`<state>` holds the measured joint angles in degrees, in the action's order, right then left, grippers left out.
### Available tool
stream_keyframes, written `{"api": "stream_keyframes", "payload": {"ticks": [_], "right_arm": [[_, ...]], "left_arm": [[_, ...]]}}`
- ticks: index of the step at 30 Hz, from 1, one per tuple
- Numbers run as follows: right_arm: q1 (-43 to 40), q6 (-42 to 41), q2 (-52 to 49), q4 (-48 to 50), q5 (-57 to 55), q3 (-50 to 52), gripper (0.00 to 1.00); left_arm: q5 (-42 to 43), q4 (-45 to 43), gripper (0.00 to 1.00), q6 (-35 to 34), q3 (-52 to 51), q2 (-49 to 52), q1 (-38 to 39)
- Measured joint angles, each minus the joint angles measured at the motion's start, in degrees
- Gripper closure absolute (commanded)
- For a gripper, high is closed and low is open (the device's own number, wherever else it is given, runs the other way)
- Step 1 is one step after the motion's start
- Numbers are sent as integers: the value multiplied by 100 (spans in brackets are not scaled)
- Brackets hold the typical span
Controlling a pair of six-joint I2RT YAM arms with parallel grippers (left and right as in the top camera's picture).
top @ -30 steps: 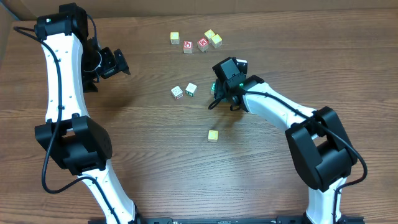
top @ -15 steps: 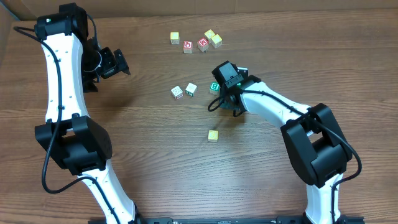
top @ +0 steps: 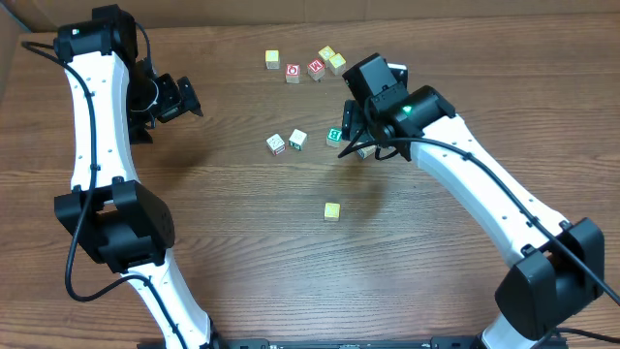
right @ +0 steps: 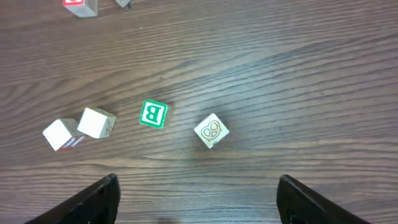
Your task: Flip 5 blocks
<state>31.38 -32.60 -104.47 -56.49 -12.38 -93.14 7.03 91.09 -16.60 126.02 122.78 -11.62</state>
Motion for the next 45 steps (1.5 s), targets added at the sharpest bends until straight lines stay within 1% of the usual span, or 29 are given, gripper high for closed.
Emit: {"api": "stream_keyframes", "payload": {"ticks": [5,10,14,17,18,22,27,30,32,36,37,38,41,42,44,45], "right_arm": [[-22,-164,-293,481,136,295,19],[-31,-225,-789,1182,164,577,18],[-96,94,-1176,1665,146,645,20],[-181,551,-1434,1840,140,649,27],[-214,713,-1513,1847,142,651,28],[-291,1141,-1635,1770,138,678,44],[-328,1370,-1635,1609,120,688,52],[-326,1445,-1635,1493,142,691,55],[-326,1480,-1635,1392,164,684,60],[-326,1493,-1635,907,205,533,64],[-326,1491,-1635,776,212,481,70],[-326,1491,-1635,691,214,433,73],[-326,1488,-1635,487,227,212,73],[-326,1488,-1631,448,258,168,73],[-326,1488,-1604,372,391,122,68],[-326,1486,-1593,337,483,122,67]], "left_arm": [[-2,0,0,0,0,0,0],[-2,0,0,0,0,0,0],[0,0,0,0,0,0,0],[-2,0,0,2,0,0,0],[0,0,0,2,0,0,0],[0,0,0,0,0,0,0],[-2,-2,0,0,0,0,0],[0,0,0,2,0,0,0],[-2,0,0,0,0,0,0],[-2,0,0,0,0,0,0],[-2,0,0,2,0,0,0],[0,0,0,0,0,0,0],[0,0,0,2,0,0,0],[0,0,0,2,0,0,0],[0,0,0,0,0,0,0],[0,0,0,0,0,0,0]]}}
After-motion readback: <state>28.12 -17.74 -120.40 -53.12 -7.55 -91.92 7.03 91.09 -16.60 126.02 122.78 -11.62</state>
